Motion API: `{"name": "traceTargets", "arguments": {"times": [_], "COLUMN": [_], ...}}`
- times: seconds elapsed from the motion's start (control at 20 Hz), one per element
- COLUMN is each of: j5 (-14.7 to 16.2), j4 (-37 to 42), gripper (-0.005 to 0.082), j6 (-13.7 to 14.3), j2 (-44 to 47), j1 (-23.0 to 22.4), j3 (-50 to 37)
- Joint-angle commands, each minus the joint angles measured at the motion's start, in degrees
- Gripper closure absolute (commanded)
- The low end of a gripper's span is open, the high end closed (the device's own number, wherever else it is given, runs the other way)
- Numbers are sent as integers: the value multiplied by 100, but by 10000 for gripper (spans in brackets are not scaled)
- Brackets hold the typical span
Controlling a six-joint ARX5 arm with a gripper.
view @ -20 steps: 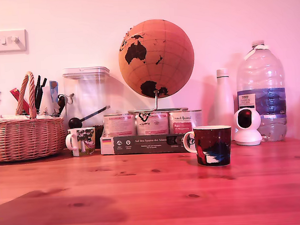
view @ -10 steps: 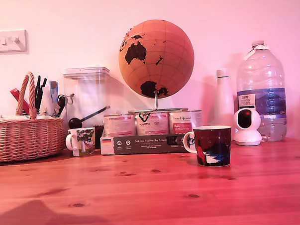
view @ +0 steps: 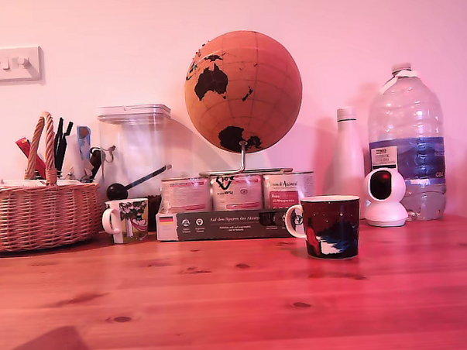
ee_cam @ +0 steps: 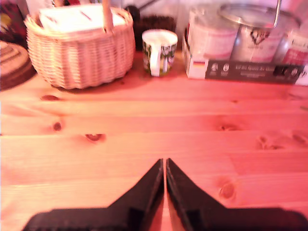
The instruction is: Pick up the coffee capsules on the table and drop them inside the coffee cup
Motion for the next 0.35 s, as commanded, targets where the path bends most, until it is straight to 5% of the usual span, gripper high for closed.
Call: {"name": "traceTargets", "arguments": {"times": [0.0,0.3], "j5": [-17,37], "j4": [-74,-291], "gripper": [790,790], "j6": [-59,-101], "j2": [-197,-645], "j1": [4,-61], "j3": [-129,-129]}}
